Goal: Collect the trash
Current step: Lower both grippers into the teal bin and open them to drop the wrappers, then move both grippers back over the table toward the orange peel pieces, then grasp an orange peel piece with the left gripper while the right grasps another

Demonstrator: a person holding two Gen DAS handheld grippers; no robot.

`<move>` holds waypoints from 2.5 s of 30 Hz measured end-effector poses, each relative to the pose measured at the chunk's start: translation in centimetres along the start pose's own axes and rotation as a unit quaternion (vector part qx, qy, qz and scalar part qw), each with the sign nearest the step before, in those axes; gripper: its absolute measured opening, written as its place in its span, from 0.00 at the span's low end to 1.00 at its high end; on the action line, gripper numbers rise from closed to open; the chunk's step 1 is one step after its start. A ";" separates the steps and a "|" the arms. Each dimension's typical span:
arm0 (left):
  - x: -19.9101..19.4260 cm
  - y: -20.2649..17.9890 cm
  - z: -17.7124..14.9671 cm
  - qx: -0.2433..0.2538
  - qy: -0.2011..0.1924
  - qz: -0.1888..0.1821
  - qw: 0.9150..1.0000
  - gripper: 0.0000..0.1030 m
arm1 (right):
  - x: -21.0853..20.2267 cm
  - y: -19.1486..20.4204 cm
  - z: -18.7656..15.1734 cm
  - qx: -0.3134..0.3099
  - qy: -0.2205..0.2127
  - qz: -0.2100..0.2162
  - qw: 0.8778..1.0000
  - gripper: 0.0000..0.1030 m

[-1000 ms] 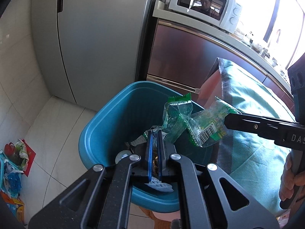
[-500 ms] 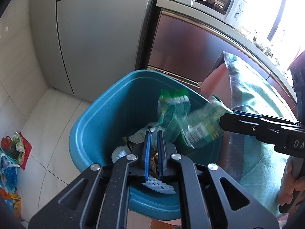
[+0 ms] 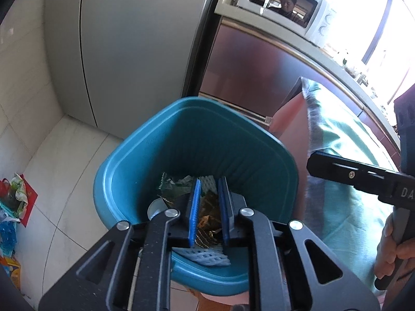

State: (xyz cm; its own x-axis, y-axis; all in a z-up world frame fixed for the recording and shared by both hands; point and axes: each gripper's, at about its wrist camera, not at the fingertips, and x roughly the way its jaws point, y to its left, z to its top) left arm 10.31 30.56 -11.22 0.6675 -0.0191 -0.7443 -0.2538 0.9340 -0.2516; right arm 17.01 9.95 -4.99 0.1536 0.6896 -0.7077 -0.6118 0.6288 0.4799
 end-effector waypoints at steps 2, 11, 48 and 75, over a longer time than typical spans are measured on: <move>-1.0 -0.6 0.0 0.009 -0.012 -0.005 1.000 0.19 | -1.1 -0.1 -0.5 -0.001 -0.010 0.005 1.000 0.28; -5.0 -5.8 0.2 0.063 -0.057 -0.057 0.995 0.37 | -8.8 -1.1 -3.8 -0.004 -0.077 0.001 0.997 0.33; -2.6 -41.2 -11.4 0.321 0.080 -0.299 0.895 0.45 | -34.3 -22.3 -23.9 0.233 -0.266 -0.239 0.904 0.34; 0.8 -46.4 -13.2 0.323 0.163 -0.312 0.878 0.46 | -34.8 -27.5 -24.3 0.218 -0.184 -0.264 0.921 0.25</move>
State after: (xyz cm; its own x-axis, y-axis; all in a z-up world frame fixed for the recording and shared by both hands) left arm 13.38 -17.52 -8.28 0.2734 -0.6026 -0.7498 0.6113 0.7107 -0.3483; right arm 9.62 -40.06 -6.22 0.6427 0.2707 -0.7166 -0.0180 0.9405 0.3392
